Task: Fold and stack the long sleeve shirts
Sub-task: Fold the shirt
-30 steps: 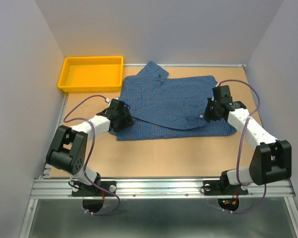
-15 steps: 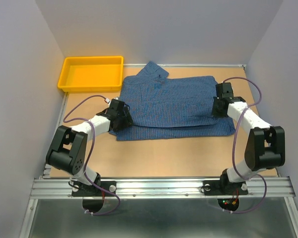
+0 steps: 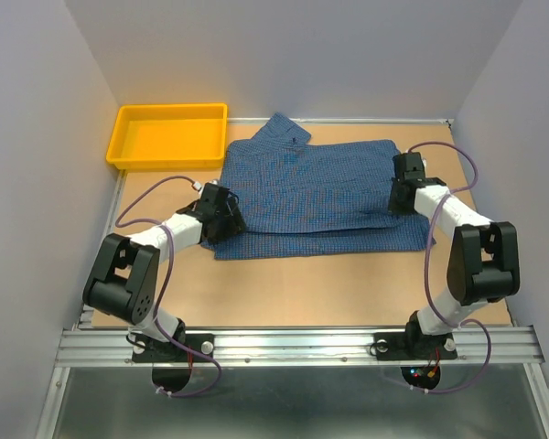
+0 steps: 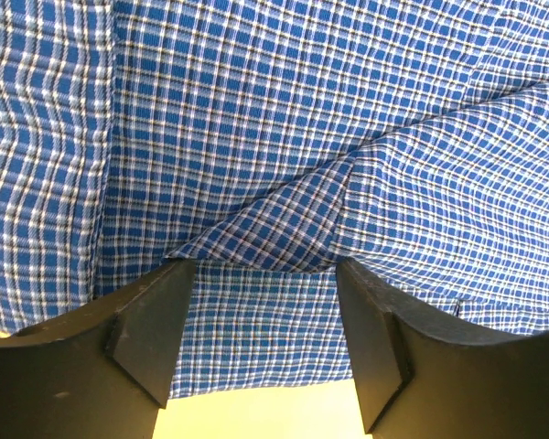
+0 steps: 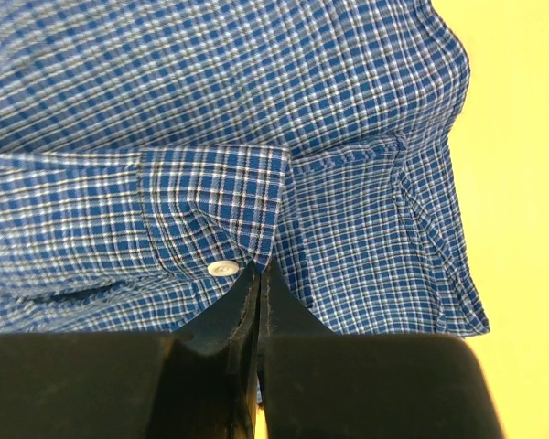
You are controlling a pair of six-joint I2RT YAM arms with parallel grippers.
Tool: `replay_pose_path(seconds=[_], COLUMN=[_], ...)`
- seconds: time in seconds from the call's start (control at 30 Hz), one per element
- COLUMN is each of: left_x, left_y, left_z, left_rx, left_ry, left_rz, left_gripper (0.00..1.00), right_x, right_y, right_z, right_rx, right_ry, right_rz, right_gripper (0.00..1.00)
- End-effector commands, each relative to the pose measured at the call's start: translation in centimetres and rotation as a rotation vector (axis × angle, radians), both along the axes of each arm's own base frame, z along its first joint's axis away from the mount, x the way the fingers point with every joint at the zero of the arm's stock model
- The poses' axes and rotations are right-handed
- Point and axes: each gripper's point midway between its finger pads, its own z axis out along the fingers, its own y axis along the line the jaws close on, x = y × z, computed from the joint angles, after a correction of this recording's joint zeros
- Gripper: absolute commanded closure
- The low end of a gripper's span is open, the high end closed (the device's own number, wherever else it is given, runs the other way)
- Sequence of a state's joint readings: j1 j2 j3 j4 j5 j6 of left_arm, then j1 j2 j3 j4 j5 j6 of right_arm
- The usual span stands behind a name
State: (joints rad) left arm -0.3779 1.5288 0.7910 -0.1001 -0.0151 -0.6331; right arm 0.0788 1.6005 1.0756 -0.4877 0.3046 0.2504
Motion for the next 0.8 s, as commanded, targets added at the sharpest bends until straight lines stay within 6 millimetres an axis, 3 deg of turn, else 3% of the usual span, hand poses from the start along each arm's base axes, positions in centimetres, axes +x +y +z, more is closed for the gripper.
replay_pose_path(seconds=[0.0, 0.1, 0.13, 0.2, 0.23, 0.3, 0.37, 0.4, 0.5, 0.53, 0.6, 0.63, 0.67, 0.7, 0.77], left_x=[-1.4, -1.4, -1.2, -1.3, -1.2, -1.3, -1.1, -0.9, -0.8, -0.5, 0.2, 0.5, 0.9, 1.8, 2.8], left_y=[0.9, 0.9, 0.8, 0.8, 0.7, 0.6, 0.2, -0.1, -1.7, -2.8, -4.3, -5.6, -6.3, -7.3, -8.6], left_z=[0.6, 1.7, 2.3, 2.9, 3.8, 4.9, 7.2, 8.4, 10.7, 11.5, 12.5, 12.6, 12.6, 12.4, 12.2], left_rx=[0.020, 0.010, 0.004, 0.000, -0.010, -0.020, -0.045, -0.055, -0.109, -0.123, -0.150, -0.170, -0.182, -0.198, -0.233], left_ry=[0.016, -0.006, -0.020, -0.024, -0.042, -0.058, -0.112, -0.141, -0.187, -0.204, -0.242, -0.242, -0.248, -0.257, -0.274], left_rz=[0.013, 0.015, 0.013, 0.009, 0.004, -0.003, -0.017, -0.027, -0.076, -0.102, -0.133, -0.166, -0.179, -0.183, -0.190], left_gripper=[0.23, 0.21, 0.20, 0.18, 0.17, 0.16, 0.16, 0.16, 0.16, 0.16, 0.17, 0.17, 0.17, 0.18, 0.19], right_x=[0.0, -0.4, -0.5, -0.4, -0.2, 0.1, 0.9, 1.1, 2.1, 3.0, 3.7, 3.1, 4.4, 4.4, 5.4], right_y=[-1.4, -1.9, -2.2, -2.1, -2.1, -1.9, -1.2, -0.7, 2.7, 5.2, 7.8, 9.8, 10.6, 11.9, 12.5], right_z=[-0.3, -0.2, -0.2, 0.1, 0.6, 1.9, 4.5, 6.0, 7.7, 8.8, 9.4, 8.4, 9.5, 9.5, 8.2], right_rx=[-0.048, -0.066, -0.077, -0.073, -0.065, -0.051, -0.004, 0.024, 0.204, 0.319, 0.466, 0.565, 0.613, 0.689, 0.722], right_ry=[-0.025, -0.034, -0.033, -0.044, -0.057, -0.093, -0.164, -0.207, -0.265, -0.315, -0.364, -0.347, -0.427, -0.435, -0.471], right_rz=[-0.075, -0.114, -0.126, -0.134, -0.137, -0.142, -0.130, -0.115, -0.033, 0.049, 0.093, 0.150, 0.190, 0.211, 0.235], right_gripper=[0.99, 0.94, 0.88, 0.68, 0.52, 0.40, 0.31, 0.30, 0.30, 0.30, 0.30, 0.30, 0.30, 0.30, 0.30])
